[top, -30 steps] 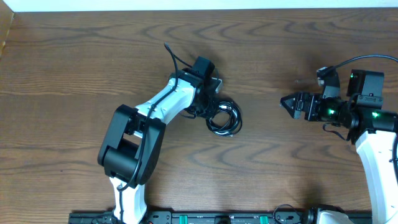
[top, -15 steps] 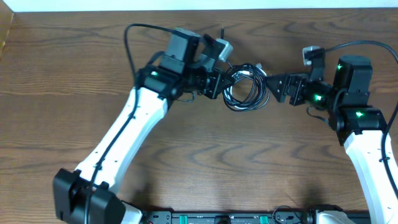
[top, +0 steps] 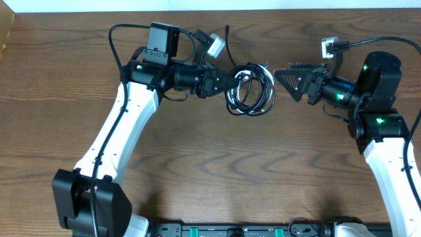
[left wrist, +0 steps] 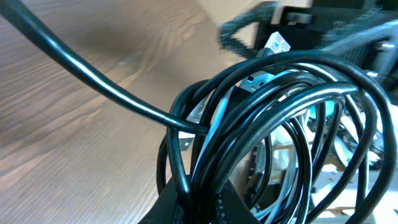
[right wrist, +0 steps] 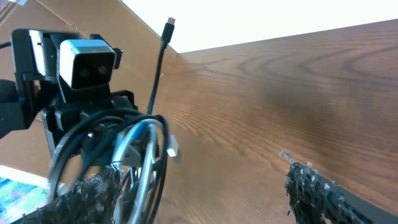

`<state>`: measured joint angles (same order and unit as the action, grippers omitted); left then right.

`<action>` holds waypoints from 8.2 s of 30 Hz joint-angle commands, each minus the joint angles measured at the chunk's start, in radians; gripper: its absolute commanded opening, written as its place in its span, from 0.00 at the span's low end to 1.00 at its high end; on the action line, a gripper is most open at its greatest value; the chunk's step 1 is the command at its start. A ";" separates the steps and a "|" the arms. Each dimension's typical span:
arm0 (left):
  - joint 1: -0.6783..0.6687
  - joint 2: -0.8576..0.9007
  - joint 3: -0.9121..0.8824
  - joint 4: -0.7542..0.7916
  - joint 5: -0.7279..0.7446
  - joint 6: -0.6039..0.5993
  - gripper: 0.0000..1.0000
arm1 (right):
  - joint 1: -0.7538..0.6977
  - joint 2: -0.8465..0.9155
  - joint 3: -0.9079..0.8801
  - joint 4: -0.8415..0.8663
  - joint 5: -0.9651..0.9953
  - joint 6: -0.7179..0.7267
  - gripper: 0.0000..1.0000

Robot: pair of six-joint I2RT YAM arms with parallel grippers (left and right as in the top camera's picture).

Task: Untangle cables

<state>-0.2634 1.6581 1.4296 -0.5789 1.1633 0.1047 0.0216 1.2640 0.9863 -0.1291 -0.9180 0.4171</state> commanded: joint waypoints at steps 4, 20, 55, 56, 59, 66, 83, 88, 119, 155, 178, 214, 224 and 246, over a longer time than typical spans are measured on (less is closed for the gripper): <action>0.002 0.003 0.001 0.002 0.124 0.061 0.07 | 0.012 0.004 0.014 0.015 -0.015 0.032 0.79; 0.002 0.003 0.001 0.013 -0.159 0.027 0.07 | 0.055 0.037 0.014 0.036 -0.172 0.040 0.76; -0.002 0.003 0.001 -0.050 -0.582 -0.061 0.08 | 0.235 0.193 0.014 -0.178 0.513 0.133 0.01; -0.002 0.003 0.001 -0.061 -0.581 -0.061 0.07 | 0.235 0.193 0.014 -0.193 0.521 0.133 0.01; -0.003 0.003 -0.011 -0.098 -0.581 -0.062 0.07 | 0.235 0.193 0.014 -0.230 0.539 0.133 0.01; 0.000 0.005 -0.035 -0.127 -0.581 -0.124 0.07 | 0.235 0.193 0.014 -0.169 0.357 0.037 0.17; -0.003 0.005 -0.035 -0.086 -0.574 -0.294 0.07 | 0.298 0.195 0.014 -0.047 0.279 0.085 0.24; -0.003 0.005 -0.035 -0.086 -0.574 -0.294 0.07 | 0.334 0.195 0.014 -0.037 0.357 0.141 0.25; -0.031 0.005 -0.035 -0.089 -0.607 -0.301 0.08 | 0.416 0.245 0.014 0.161 0.431 0.228 0.01; -0.031 0.102 -0.038 -0.014 -0.470 -0.306 0.76 | 0.299 0.099 0.015 0.090 0.228 0.330 0.01; -0.033 0.223 -0.039 0.030 -0.247 0.129 0.59 | 0.253 0.099 0.015 0.019 0.190 0.319 0.01; -0.187 0.310 -0.039 0.189 -0.260 0.198 0.19 | 0.252 0.099 0.015 0.005 0.162 0.319 0.01; -0.188 0.317 -0.039 0.204 -0.259 0.198 0.32 | 0.252 0.099 0.015 0.005 0.155 0.319 0.01; -0.047 0.192 -0.038 0.097 -0.433 0.026 0.07 | 0.167 0.099 0.015 -0.203 0.357 0.230 0.01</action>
<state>-0.3466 1.9339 1.3907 -0.4641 0.7734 0.1749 0.2218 1.3716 0.9867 -0.3042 -0.6373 0.7002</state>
